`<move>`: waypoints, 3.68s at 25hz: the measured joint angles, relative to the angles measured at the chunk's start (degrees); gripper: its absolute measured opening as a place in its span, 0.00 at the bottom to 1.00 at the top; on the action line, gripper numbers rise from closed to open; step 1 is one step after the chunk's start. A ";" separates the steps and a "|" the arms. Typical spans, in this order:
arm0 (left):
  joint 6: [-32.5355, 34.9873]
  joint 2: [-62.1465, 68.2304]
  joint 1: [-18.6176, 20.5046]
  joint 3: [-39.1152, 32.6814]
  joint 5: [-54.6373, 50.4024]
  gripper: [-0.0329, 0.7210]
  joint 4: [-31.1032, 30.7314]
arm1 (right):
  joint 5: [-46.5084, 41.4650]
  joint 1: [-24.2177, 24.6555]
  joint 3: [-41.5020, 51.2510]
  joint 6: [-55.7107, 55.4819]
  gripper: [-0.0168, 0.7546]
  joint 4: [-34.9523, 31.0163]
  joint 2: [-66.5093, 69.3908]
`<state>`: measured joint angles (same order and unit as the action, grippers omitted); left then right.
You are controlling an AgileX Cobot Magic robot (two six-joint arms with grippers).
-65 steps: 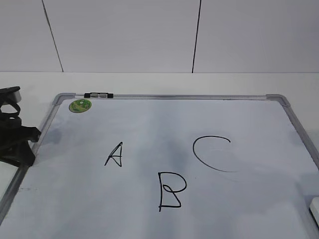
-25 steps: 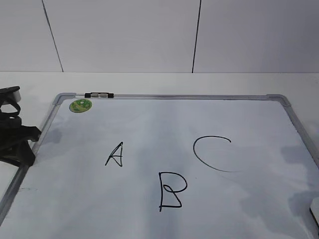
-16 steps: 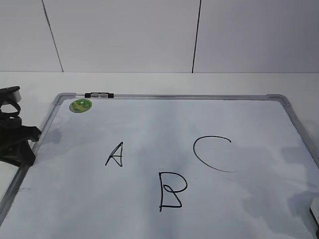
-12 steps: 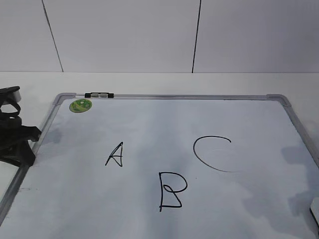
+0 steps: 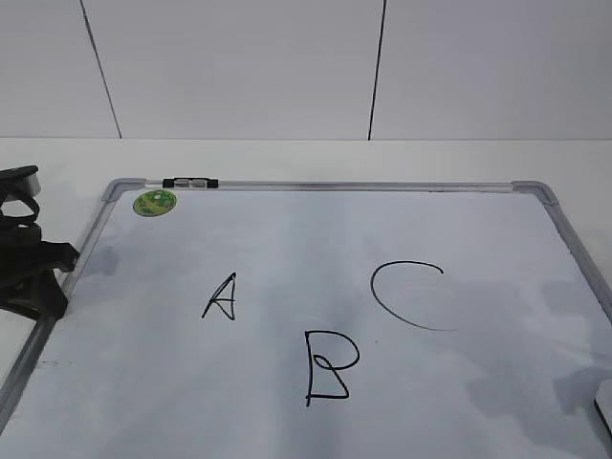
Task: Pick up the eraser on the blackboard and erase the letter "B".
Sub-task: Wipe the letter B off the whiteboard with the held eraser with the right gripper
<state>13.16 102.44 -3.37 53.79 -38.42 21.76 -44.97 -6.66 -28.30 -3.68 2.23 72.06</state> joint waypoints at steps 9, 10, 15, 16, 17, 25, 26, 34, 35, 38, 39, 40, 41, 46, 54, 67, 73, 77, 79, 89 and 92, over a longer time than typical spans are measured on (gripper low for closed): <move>0.00 0.00 0.00 0.00 0.00 0.19 0.09 | -0.58 0.00 0.00 -0.13 0.73 0.00 0.00; 0.00 0.00 0.00 0.00 0.00 0.19 0.09 | -0.69 0.00 0.00 -0.13 0.72 0.00 0.00; 0.00 0.00 0.00 0.00 0.00 0.19 0.09 | -1.15 0.00 0.00 -0.13 0.72 0.00 0.00; 0.00 0.00 0.00 0.00 0.00 0.19 0.09 | -1.19 0.00 0.00 -0.13 0.72 0.00 0.00; 0.00 0.00 0.00 0.00 0.00 0.19 0.09 | -1.28 0.00 0.00 -0.13 0.72 0.00 0.00; 0.00 0.00 0.00 0.00 -0.10 0.19 0.13 | -1.68 0.00 -0.35 -0.13 0.72 -0.10 0.00; 0.00 0.00 0.00 0.00 -0.10 0.19 0.13 | -1.91 0.00 -0.58 -0.13 0.72 -0.10 0.00; 0.00 0.00 0.00 0.00 -0.10 0.19 0.22 | -3.26 0.00 -3.07 -0.13 0.72 -0.40 0.16; 0.00 0.00 0.00 0.00 -0.10 0.19 0.22 | -3.61 0.00 -3.07 -0.13 0.72 -0.40 0.16; 0.00 0.00 0.00 0.00 -0.10 0.19 0.22 | -4.82 0.00 -3.07 -0.13 0.72 -0.93 0.16; 0.00 0.00 0.00 0.00 -0.10 0.19 0.22 | -5.09 0.00 -3.07 -0.13 0.72 -1.19 0.16; 0.00 0.00 0.00 0.00 -0.10 0.19 0.22 | -5.50 0.00 -3.18 -0.13 0.72 -1.43 0.16; 0.00 0.00 0.00 0.00 -0.10 0.19 0.22 | -6.09 0.00 -3.33 -0.13 0.72 -1.67 0.16; 0.00 0.00 0.00 0.00 -0.10 0.19 0.22 | -7.83 -0.29 -6.71 -0.02 0.72 -4.61 0.16; 0.00 0.00 0.00 0.00 -0.10 0.19 0.22 | -9.59 -7.47 -14.53 0.36 0.72 -7.70 1.46; 0.00 0.00 0.00 0.00 -0.10 0.19 0.22 | -11.43 -23.06 -30.77 -0.63 0.72 -9.35 15.54; 0.00 0.00 0.00 0.00 -0.10 0.19 0.22 | -12.47 -29.89 -37.18 -2.18 0.72 -7.73 23.38; 0.00 0.00 0.00 0.00 -0.10 0.19 0.22 | -13.61 -32.31 -41.75 -2.73 0.72 -6.69 28.38; 0.00 0.00 0.00 0.00 -0.10 0.19 0.22 | -14.75 -32.91 -43.86 -2.73 0.72 -5.52 31.29; 0.00 0.00 0.00 0.00 -0.22 0.19 0.22 | -15.06 -33.25 -47.11 -2.78 0.72 -1.80 37.77; 0.00 0.00 0.00 0.00 -0.22 0.19 0.22 | -14.22 -33.25 -47.11 -2.78 0.72 -0.42 37.87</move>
<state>13.16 102.44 -3.37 53.79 -38.64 21.99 -59.19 -39.91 -75.40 -6.46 1.80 109.93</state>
